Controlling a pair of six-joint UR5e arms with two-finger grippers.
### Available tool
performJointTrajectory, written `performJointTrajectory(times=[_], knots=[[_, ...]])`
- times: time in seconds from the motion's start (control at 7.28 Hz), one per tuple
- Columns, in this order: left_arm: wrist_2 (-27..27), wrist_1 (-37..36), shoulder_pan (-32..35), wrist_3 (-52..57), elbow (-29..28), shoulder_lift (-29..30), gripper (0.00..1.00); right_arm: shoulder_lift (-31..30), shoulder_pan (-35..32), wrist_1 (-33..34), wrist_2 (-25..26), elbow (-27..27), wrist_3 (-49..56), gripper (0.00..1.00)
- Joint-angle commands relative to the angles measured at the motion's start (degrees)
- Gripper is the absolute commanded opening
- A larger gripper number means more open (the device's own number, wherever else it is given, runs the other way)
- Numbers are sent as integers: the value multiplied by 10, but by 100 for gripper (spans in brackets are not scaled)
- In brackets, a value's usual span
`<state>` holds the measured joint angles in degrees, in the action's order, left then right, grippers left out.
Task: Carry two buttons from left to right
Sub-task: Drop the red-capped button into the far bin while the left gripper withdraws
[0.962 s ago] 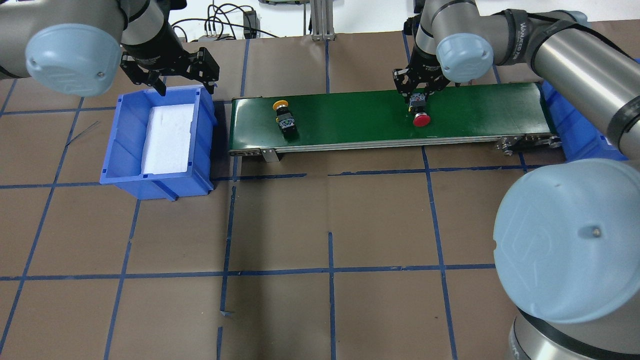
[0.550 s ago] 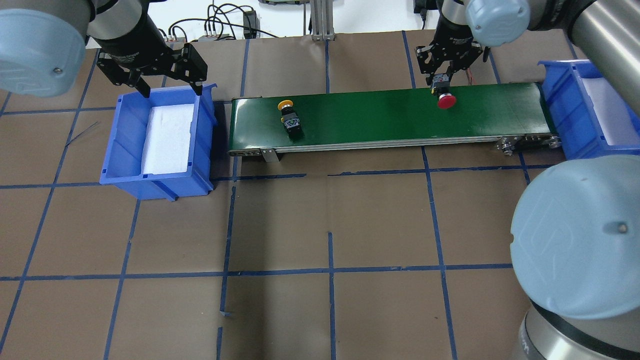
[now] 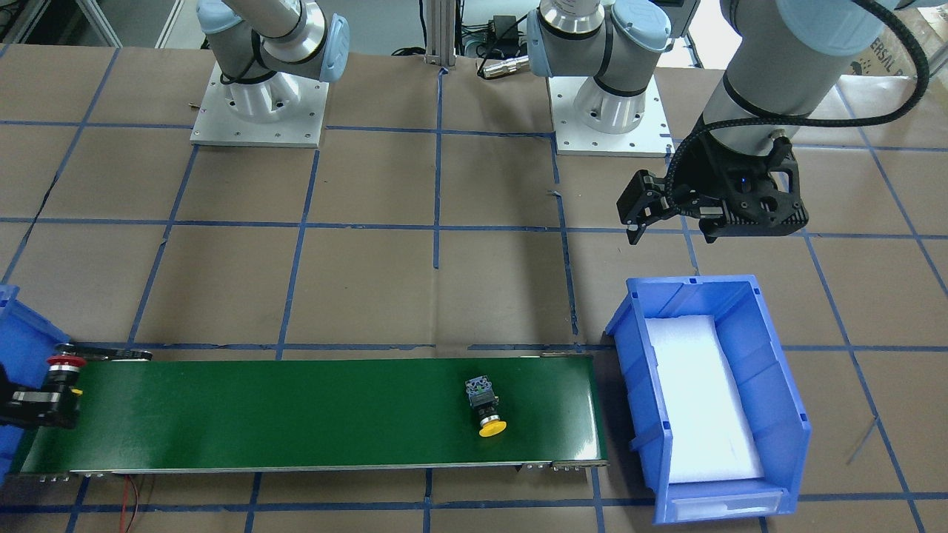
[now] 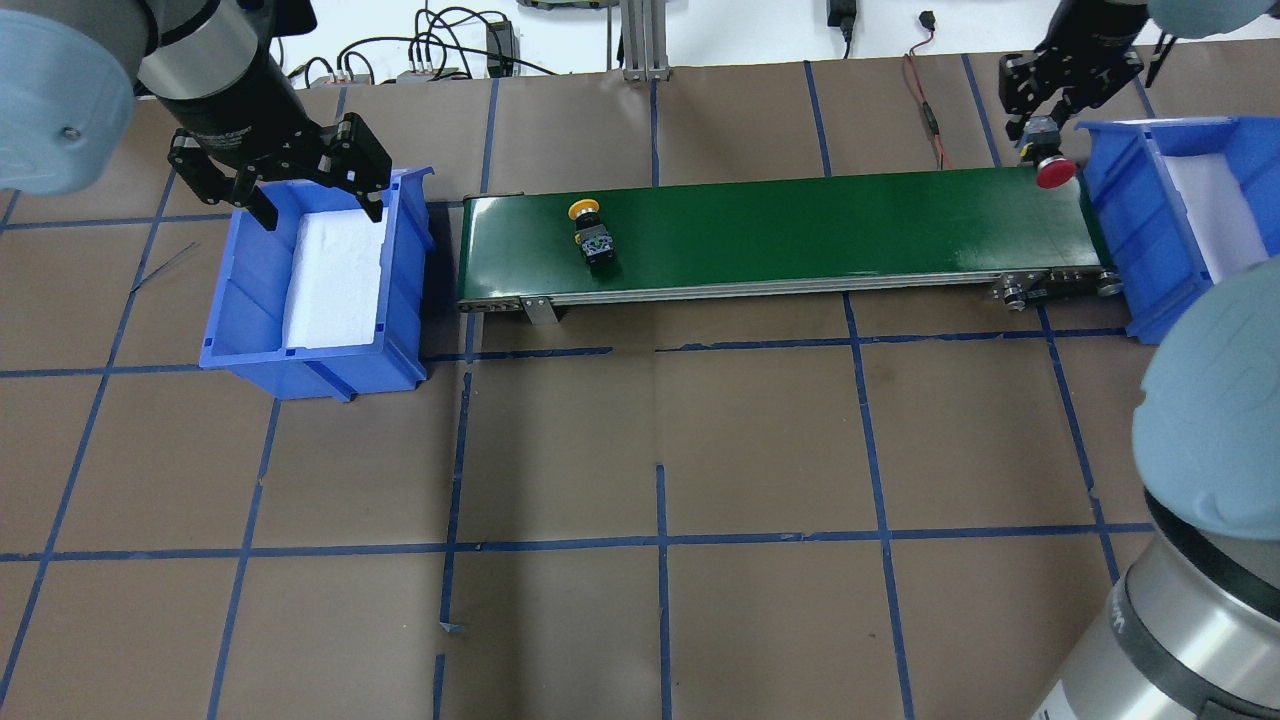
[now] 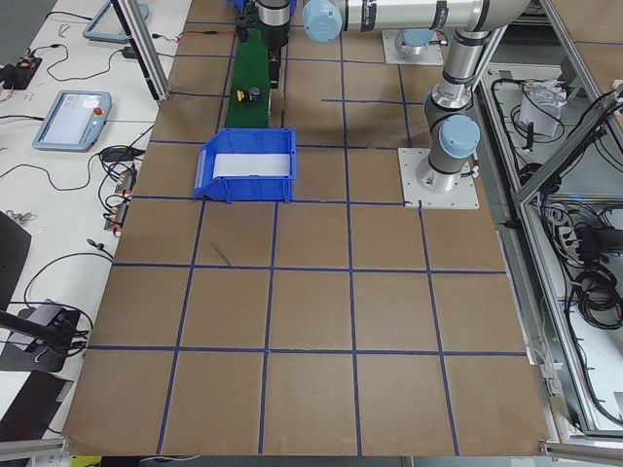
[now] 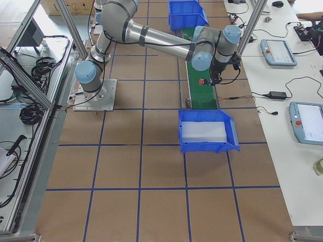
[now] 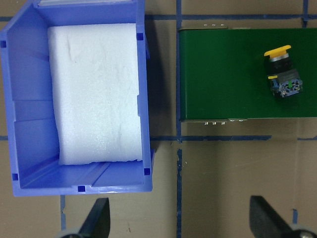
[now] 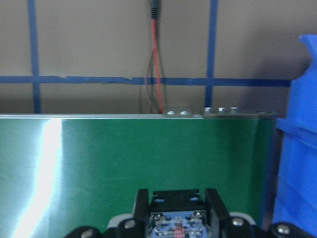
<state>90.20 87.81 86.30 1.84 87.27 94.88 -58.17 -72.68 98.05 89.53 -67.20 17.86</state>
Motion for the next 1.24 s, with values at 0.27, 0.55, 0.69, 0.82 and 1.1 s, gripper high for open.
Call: performJointTrajectory(times=[0.27,0.55,0.69,0.82,1.1], knots=[[3,16,-7,28,-9,-12,100,1,125,-64,23,48,103,3],[2,17,-5,26,3,-38,100,22,141,-52,37,52,131,4],[0,18,-5,16,19,-53,100,34,141,-24,37,51,130,4],[0,11,-6,17,46,-72,100,50,141,3,37,51,130,4],[9,-4,-6,16,64,-90,100,76,141,51,37,58,147,4]])
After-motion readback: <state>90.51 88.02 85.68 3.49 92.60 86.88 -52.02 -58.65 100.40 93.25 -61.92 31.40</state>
